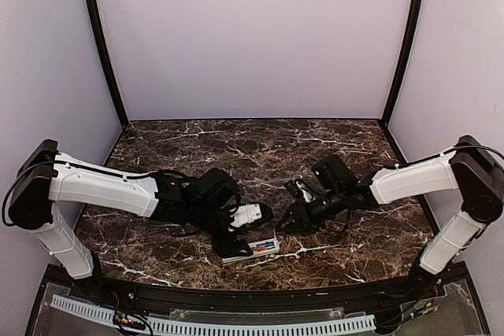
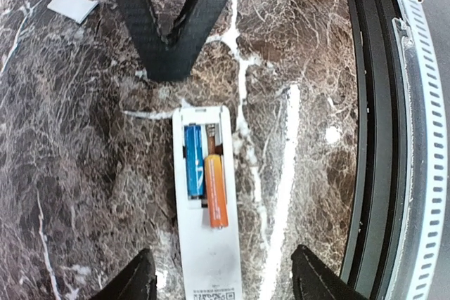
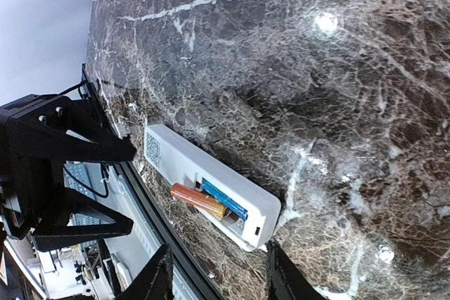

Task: Load the batteries into the remote control
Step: Place the battery in the battery compartment, then move the remote control without the battery cover to the center of the board.

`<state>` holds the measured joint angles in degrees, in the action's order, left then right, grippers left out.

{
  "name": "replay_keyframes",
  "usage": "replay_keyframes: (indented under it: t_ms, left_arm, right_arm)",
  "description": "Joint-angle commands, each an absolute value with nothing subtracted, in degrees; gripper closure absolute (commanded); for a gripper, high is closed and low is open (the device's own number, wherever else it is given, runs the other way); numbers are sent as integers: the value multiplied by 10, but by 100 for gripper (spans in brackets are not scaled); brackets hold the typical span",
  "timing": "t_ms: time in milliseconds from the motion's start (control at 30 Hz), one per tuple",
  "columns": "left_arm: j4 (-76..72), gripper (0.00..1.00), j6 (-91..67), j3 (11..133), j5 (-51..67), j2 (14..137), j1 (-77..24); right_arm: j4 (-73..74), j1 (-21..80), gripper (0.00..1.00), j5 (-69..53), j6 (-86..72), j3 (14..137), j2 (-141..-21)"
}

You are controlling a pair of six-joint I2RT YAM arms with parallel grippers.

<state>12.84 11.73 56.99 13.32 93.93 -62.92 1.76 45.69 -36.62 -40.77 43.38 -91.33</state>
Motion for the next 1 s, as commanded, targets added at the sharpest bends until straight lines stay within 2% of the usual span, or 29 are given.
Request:
replay_keyframes:
  t_ms: [0,33,100,133,167,400,767,967]
  left_arm:
    - [118,31,103,517,104,893,-630]
    - [118,30,102,503,101,883,-630]
    - [110,28,99,485,90,873,-630]
    - [100,27,101,477,88,870,-630]
    - [95,27,102,474,75,865,-630]
    - [103,26,171,459,35,877,-630]
    - [145,26,202,487,109,910,-628]
    - [159,31,196,509,104,948,-627]
  right_arm:
    - [74,467,55,-297,-393,463,-883]
    - [93,475,50,-274,-391,469,-879]
    - [123,489,26,-238,-392,484,-873]
    - [135,495,8,-219,-395,490,-871]
    - [146,504,2,-203,-400,496,-868]
    - [205,541,1,-126,-425,525,-857]
    - [194,542,1,-107,-440,496,-808]
    - [222,537,1,-98,-408,514,-803]
